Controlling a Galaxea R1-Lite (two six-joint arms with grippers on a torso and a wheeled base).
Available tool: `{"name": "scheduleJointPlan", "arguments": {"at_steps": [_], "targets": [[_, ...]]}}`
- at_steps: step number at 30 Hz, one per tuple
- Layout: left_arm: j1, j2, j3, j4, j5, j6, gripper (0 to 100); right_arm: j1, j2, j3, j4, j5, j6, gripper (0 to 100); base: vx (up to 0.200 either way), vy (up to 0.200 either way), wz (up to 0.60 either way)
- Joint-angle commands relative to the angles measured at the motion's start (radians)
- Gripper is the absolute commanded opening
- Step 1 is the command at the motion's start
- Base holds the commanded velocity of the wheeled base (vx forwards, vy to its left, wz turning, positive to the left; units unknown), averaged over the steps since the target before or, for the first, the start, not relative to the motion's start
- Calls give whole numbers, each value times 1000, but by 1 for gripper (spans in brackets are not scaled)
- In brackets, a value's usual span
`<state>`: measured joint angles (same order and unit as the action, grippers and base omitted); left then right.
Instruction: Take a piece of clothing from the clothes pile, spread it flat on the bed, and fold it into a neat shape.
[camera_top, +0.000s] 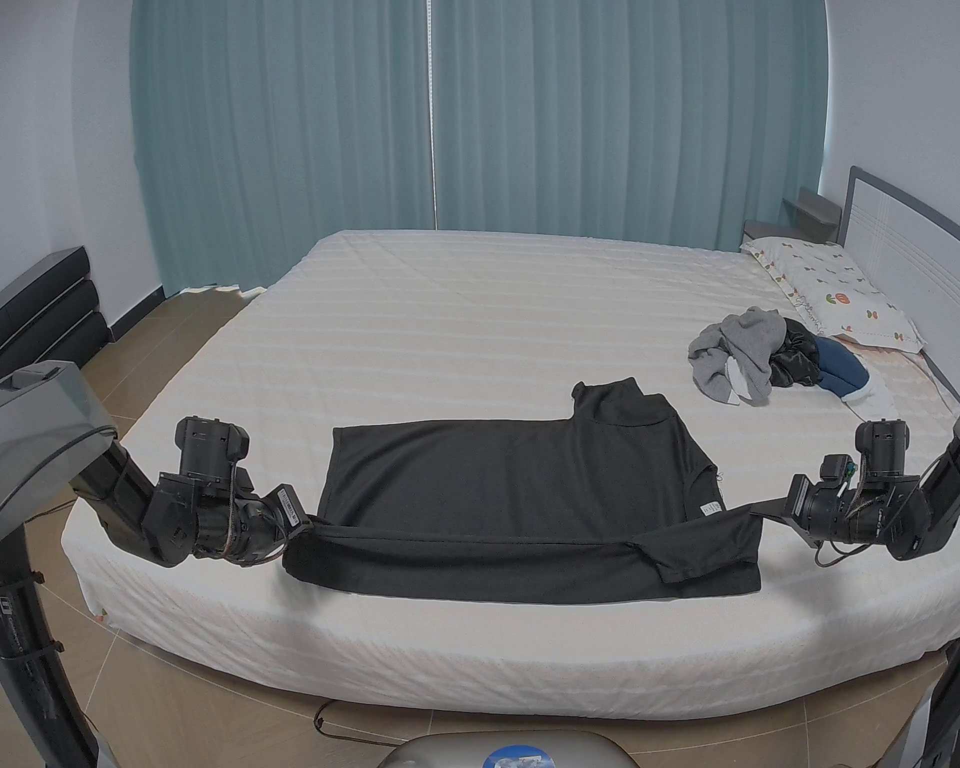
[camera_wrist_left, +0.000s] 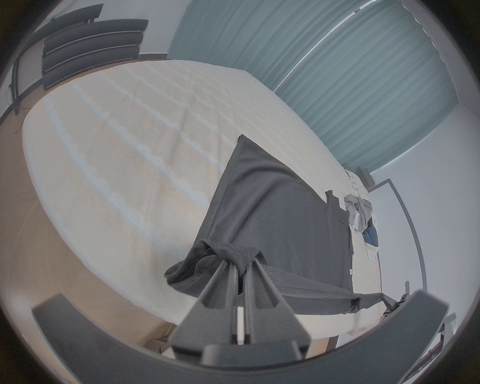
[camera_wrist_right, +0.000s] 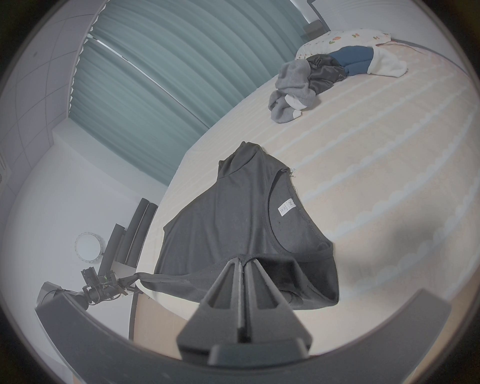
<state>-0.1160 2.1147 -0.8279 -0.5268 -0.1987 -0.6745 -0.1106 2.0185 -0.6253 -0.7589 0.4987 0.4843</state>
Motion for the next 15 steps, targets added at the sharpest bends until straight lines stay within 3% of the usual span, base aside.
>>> {"name": "scheduleJointPlan", "arguments": {"at_steps": [1, 12, 13, 15], "targets": [[4, 87, -60, 1, 4, -20, 0, 6, 100, -59, 3, 0, 13, 0, 0, 0, 0], [4, 174, -154, 2, 5, -53, 0, 32, 206, -129, -7, -31, 54, 0, 0, 0, 0], [6, 180, -160, 4, 5, -53, 100, 34, 209, -132, -7, -31, 54, 100, 0, 0, 0], [6, 189, -166, 4, 7, -60, 100, 39, 216, -142, -7, -32, 57, 100, 0, 0, 0]]}}
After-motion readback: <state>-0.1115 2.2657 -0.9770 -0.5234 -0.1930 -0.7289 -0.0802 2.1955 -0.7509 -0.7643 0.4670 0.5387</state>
